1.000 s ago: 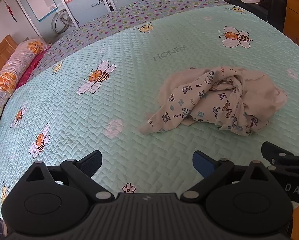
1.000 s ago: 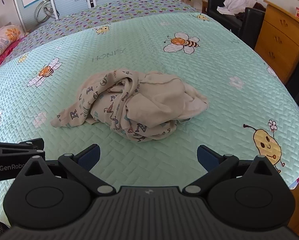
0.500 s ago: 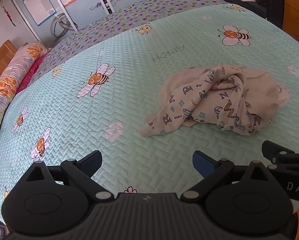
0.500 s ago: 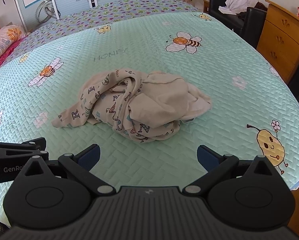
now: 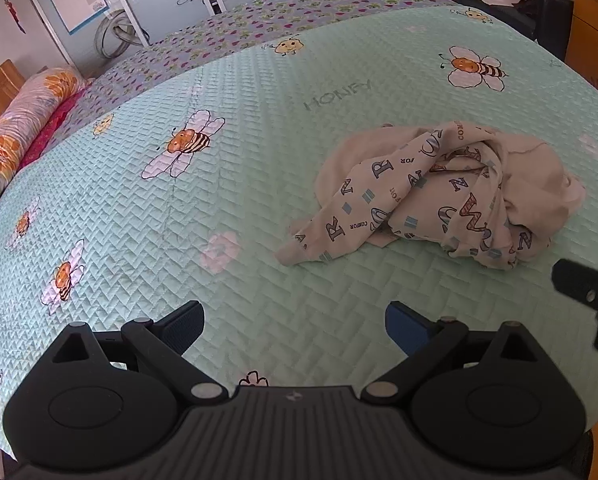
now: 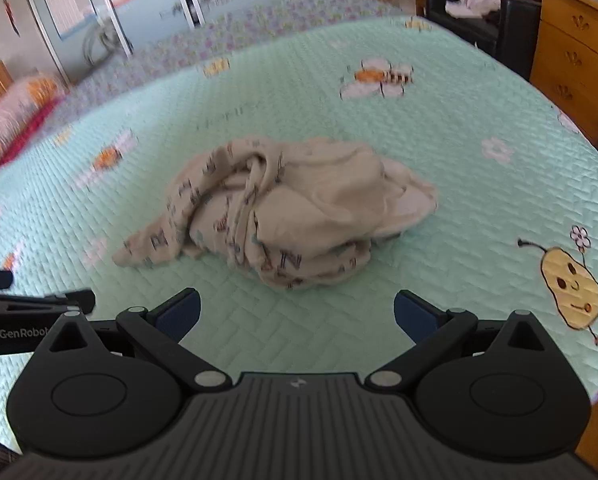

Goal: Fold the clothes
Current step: 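Move both grippers toward the crumpled cream lettered garment on the bed, then grasp the garment edge with the right gripper while the left gripper grasps another edge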

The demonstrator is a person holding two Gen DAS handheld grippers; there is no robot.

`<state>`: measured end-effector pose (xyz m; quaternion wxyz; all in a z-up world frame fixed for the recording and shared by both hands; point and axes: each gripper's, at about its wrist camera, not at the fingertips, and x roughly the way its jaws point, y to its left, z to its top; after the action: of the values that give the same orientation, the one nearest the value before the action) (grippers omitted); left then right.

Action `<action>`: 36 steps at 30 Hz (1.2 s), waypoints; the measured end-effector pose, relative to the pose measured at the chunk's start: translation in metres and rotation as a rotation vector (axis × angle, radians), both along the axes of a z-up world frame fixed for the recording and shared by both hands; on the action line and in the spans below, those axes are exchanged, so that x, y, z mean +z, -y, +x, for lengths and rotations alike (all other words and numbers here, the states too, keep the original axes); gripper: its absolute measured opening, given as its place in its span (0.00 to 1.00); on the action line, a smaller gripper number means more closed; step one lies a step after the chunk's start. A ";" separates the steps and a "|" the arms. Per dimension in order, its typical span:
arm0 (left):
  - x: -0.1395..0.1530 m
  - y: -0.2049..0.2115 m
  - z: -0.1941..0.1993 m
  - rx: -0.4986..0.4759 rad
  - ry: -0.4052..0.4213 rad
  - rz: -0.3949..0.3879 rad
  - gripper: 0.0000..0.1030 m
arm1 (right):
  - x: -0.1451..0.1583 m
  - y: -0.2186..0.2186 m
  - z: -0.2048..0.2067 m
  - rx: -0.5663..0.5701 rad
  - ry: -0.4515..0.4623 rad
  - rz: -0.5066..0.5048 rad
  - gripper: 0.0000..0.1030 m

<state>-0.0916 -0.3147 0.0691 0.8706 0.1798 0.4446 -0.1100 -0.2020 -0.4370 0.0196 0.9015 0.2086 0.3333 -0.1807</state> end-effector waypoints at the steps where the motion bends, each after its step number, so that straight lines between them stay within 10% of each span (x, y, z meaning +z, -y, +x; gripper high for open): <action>1: -0.002 -0.007 0.002 0.002 -0.001 -0.015 0.97 | 0.000 0.004 -0.007 -0.010 0.067 -0.006 0.99; 8: -0.023 -0.053 0.001 -0.059 0.036 -0.035 0.95 | -0.018 0.016 -0.018 0.000 0.143 -0.129 0.98; 20: -0.039 -0.055 -0.004 -0.172 0.007 -0.048 0.95 | -0.037 0.037 -0.023 0.059 0.254 0.059 0.95; 23: -0.048 -0.072 -0.005 -0.179 -0.001 -0.035 0.95 | -0.048 0.045 -0.013 0.055 0.271 0.148 0.55; 31: -0.059 -0.101 -0.013 -0.200 0.001 -0.052 0.94 | -0.069 0.054 0.014 0.019 0.259 0.230 0.50; 32: -0.060 -0.103 -0.014 -0.207 0.000 -0.060 0.94 | -0.071 0.055 0.015 0.022 0.268 0.235 0.45; 34: -0.061 -0.107 -0.017 -0.224 0.004 -0.079 0.94 | -0.073 0.057 0.011 0.016 0.287 0.237 0.01; 36: -0.063 -0.116 -0.023 -0.245 0.022 -0.109 0.94 | -0.073 0.059 0.005 0.007 0.312 0.220 0.01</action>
<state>-0.1144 -0.1986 0.0061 0.8639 0.1864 0.4032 -0.2374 -0.1972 -0.4957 -0.0531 0.9146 0.3304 0.2079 -0.1053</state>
